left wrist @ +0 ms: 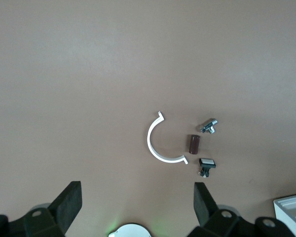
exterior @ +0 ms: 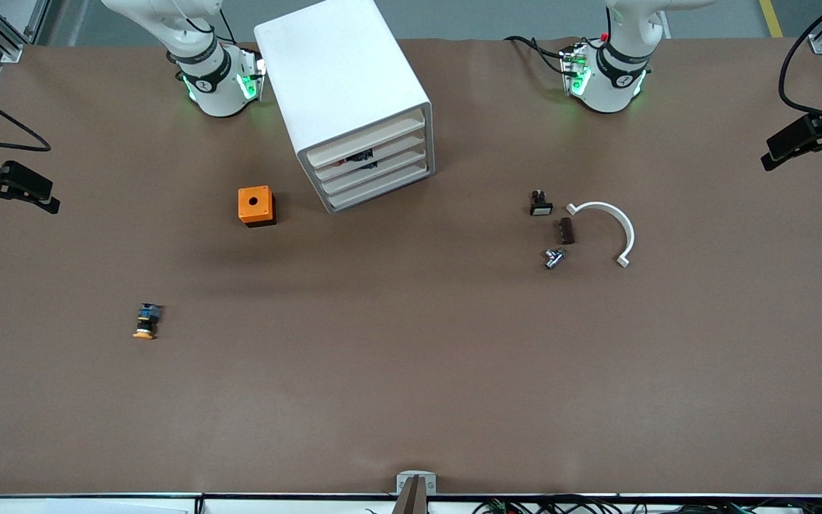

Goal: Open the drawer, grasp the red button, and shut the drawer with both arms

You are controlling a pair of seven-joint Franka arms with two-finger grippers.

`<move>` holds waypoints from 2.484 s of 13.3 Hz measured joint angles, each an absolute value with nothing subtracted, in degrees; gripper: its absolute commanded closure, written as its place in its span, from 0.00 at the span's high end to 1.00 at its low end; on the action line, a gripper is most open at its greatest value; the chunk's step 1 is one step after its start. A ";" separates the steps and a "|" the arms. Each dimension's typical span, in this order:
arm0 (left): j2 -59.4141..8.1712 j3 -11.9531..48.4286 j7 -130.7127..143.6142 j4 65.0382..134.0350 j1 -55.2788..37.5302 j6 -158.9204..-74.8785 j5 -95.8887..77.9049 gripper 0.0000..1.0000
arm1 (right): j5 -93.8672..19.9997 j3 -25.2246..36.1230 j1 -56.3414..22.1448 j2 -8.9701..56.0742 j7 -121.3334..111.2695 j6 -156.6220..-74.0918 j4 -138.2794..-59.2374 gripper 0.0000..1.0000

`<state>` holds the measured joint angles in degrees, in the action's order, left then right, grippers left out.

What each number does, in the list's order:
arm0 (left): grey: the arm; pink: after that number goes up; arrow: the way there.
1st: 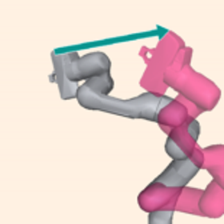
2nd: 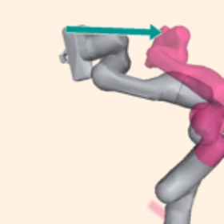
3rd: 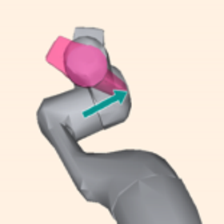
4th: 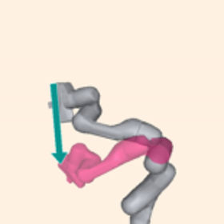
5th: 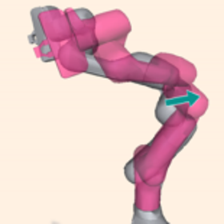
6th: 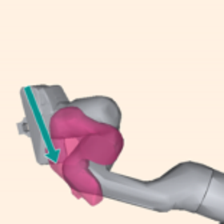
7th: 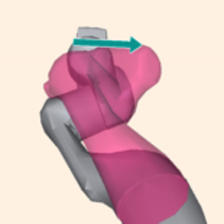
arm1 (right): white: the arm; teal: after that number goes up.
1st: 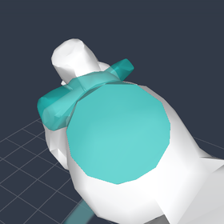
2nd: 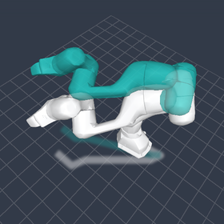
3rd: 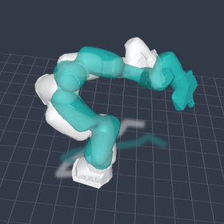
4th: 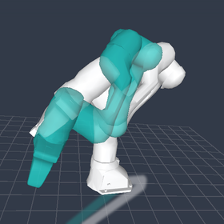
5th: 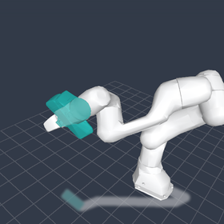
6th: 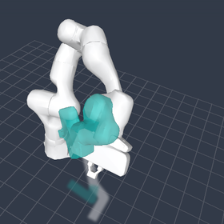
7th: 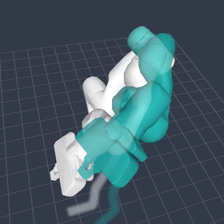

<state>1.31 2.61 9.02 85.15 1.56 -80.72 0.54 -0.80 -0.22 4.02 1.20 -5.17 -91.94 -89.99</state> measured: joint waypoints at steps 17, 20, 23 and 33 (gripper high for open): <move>-16.89 5.73 23.59 85.57 -5.35 -83.19 0.51 1.00 | -0.79 -0.20 4.02 1.20 -5.17 -91.76 -90.04 1.00; -21.33 5.91 35.61 85.53 -8.59 -83.27 0.48 1.00 | -0.79 -0.18 4.02 1.20 -5.17 -91.71 -90.05 1.00; -25.38 6.11 47.95 85.49 -13.83 -83.29 0.39 1.00 | -0.79 0.07 4.10 1.20 -5.17 -91.62 -90.08 1.00; -37.75 6.28 87.00 84.87 -27.45 -83.60 -16.89 1.00 | -0.96 0.33 4.38 1.20 -5.15 -91.29 -90.11 1.00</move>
